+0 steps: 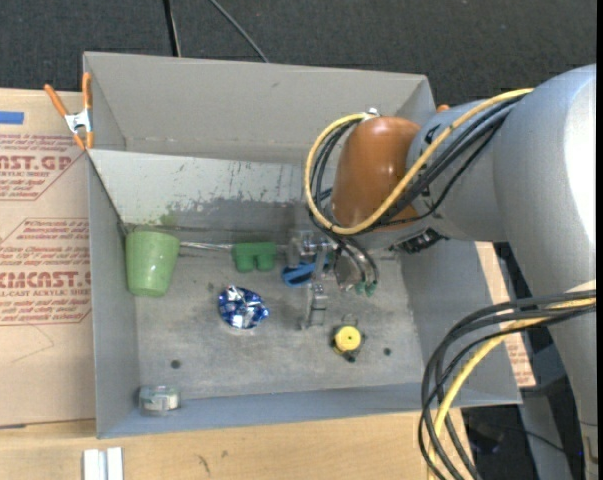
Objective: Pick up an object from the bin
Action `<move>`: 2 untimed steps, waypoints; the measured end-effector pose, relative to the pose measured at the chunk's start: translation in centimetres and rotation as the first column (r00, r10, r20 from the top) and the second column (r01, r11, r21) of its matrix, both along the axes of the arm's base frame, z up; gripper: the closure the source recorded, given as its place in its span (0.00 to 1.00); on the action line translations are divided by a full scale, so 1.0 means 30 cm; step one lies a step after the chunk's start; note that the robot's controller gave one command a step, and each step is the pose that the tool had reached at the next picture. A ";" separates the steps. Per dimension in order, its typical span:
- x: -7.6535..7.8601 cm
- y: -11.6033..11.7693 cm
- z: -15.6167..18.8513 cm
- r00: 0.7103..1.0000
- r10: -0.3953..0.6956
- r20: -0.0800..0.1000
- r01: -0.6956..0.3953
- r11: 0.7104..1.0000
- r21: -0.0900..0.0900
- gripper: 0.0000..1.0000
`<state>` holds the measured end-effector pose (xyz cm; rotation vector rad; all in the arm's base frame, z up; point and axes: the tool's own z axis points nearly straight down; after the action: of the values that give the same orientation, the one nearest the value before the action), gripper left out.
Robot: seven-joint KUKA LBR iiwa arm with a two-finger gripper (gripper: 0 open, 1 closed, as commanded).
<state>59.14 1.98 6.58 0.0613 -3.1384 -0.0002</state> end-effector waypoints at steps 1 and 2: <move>-0.006 -0.005 0.119 0.998 0.056 0.007 -0.056 0.998 -0.001 0.00; -0.011 -0.039 0.116 1.000 0.016 0.004 -0.016 1.000 0.001 0.00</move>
Offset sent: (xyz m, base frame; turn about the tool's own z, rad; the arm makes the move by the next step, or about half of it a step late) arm -0.0029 -0.0022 0.0342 -0.0557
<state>58.83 0.81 10.06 0.0868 -3.1423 -0.0014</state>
